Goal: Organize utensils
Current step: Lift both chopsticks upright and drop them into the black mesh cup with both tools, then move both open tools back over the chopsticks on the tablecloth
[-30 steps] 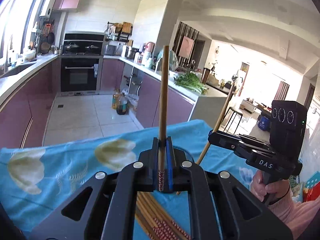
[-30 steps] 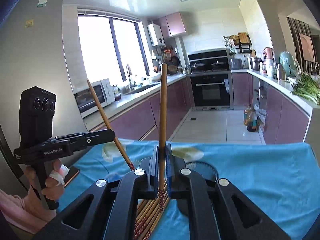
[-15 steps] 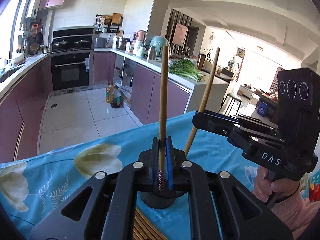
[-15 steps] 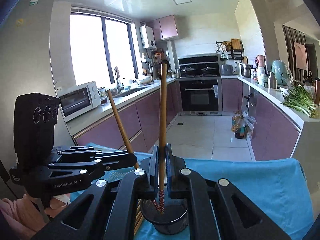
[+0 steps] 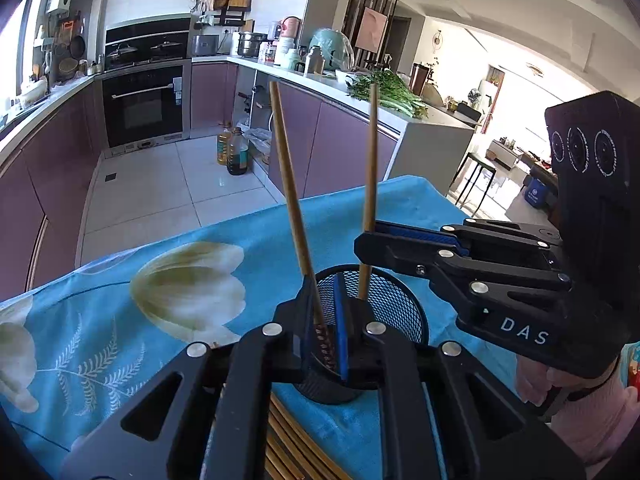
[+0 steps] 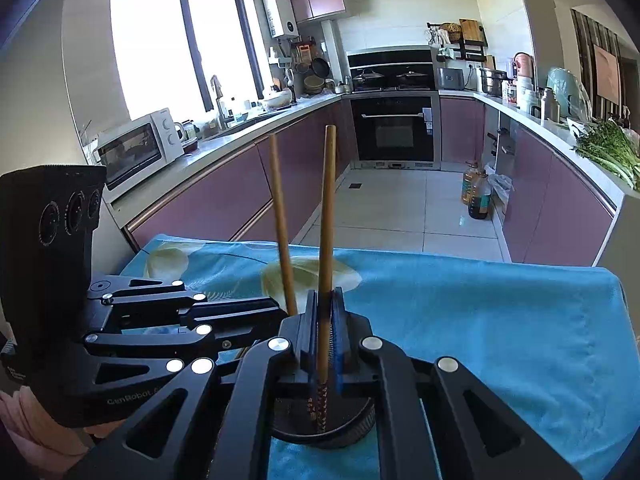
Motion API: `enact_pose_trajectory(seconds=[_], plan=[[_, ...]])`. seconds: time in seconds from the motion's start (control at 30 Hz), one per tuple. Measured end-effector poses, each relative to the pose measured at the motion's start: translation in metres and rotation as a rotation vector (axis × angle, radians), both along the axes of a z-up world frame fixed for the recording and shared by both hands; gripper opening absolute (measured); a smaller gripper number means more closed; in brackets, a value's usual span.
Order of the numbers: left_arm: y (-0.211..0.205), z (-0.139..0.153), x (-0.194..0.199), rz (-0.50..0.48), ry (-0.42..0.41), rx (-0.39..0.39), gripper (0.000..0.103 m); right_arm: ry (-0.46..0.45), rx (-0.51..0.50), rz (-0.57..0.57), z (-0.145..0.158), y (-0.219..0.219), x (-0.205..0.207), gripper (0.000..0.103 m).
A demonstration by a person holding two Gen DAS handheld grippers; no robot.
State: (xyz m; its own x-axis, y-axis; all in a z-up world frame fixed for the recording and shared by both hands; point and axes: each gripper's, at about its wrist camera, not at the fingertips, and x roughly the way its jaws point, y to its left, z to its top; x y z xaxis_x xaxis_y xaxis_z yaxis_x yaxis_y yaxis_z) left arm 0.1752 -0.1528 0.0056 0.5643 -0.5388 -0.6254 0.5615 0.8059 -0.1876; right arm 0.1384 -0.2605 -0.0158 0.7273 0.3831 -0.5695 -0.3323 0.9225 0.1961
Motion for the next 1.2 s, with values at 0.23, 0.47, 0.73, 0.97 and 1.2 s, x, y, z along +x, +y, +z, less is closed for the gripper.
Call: enact_pose_trajectory(seconds=[0.23,0.47,0.73,0.97,1.2], plan=[[0.035,0.004,-0.013,0.079,-0.054,-0.038,0.028,-0.026,0.025,-0.048,0.001,-0.007,-0.011,0.021],[0.091,0.019,-0.048,0.182,-0.143,-0.059,0.046,-0.118,0.065,0.019,0.017,-0.011,-0.053,0.035],[0.138,-0.009,-0.080,0.256,-0.093,-0.016,0.061,-0.043,0.109,0.168,-0.007,0.006,-0.086,0.047],[0.139,-0.071,-0.086,0.252,0.031,0.064,0.061,0.117,0.070,0.155,-0.060,0.030,-0.081,0.047],[0.130,-0.097,-0.090,0.222,0.091,0.116,0.061,0.175,0.037,0.120,-0.082,0.040,-0.077,0.045]])
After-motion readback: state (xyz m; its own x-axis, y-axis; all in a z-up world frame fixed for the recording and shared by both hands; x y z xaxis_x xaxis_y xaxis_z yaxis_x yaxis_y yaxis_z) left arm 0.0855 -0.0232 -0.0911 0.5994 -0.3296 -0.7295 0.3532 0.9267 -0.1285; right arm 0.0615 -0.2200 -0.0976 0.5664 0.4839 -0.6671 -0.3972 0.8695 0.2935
